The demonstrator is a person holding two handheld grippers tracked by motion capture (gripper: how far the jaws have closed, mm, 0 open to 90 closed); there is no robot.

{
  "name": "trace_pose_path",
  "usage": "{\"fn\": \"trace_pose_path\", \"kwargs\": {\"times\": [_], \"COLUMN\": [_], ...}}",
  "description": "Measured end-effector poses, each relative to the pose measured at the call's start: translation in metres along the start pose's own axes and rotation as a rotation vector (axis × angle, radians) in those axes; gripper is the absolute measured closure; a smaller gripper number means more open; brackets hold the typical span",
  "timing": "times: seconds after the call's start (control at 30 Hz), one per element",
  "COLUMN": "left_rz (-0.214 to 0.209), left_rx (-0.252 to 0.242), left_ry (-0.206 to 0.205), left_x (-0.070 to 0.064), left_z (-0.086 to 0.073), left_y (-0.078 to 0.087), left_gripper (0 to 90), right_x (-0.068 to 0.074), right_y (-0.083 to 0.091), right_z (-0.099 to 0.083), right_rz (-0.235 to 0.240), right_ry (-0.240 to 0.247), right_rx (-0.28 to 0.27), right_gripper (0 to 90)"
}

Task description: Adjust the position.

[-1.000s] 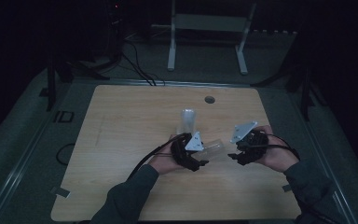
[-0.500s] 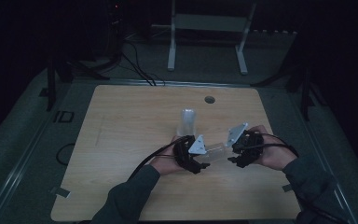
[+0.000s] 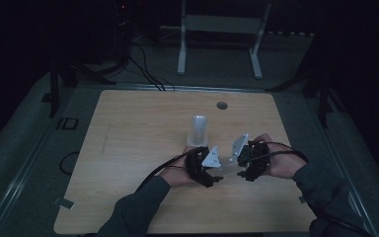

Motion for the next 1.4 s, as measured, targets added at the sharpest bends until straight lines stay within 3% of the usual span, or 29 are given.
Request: {"fn": "trace_pose_path", "kwargs": {"times": [0.23, 0.5, 0.87, 1.13, 1.4], "left_rz": [0.01, 0.015, 0.021, 0.005, 0.019], "left_rx": [0.007, -0.019, -0.029, -0.022, -0.037], "left_ry": [-0.031, -0.056, -0.089, -0.08, -0.063], "left_x": [-0.004, -0.01, -0.012, -0.016, -0.013], "left_z": [0.002, 0.009, 0.012, 0.012, 0.014], "left_y": [0.001, 0.002, 0.003, 0.001, 0.003], "left_gripper": [30.2, 30.2, 30.2, 28.6, 23.1], "right_x": [-0.001, 0.006, 0.012, 0.014, 0.013], "right_y": [-0.003, -0.005, -0.007, -0.008, -0.008], "right_z": [0.0, 0.003, 0.003, 0.0, 0.0], "right_rz": [0.007, 0.043, 0.064, 0.075, 0.067], "right_ry": [0.005, 0.017, 0.019, 0.021, 0.014], "right_rx": [-0.001, -0.015, -0.013, -0.005, -0.018], "right_gripper": [33.2, 32.3, 36.2, 41.5, 41.7]}}
Point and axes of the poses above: each handheld gripper's, and its own axes: y roughly backward along the jaws, z roughly out of its top, x roughly to its left, the point moved 10 cm from there along -y, roughly forward along the jaws, and after that the axes turned 4 degrees about -z, right-handed, at the moved point
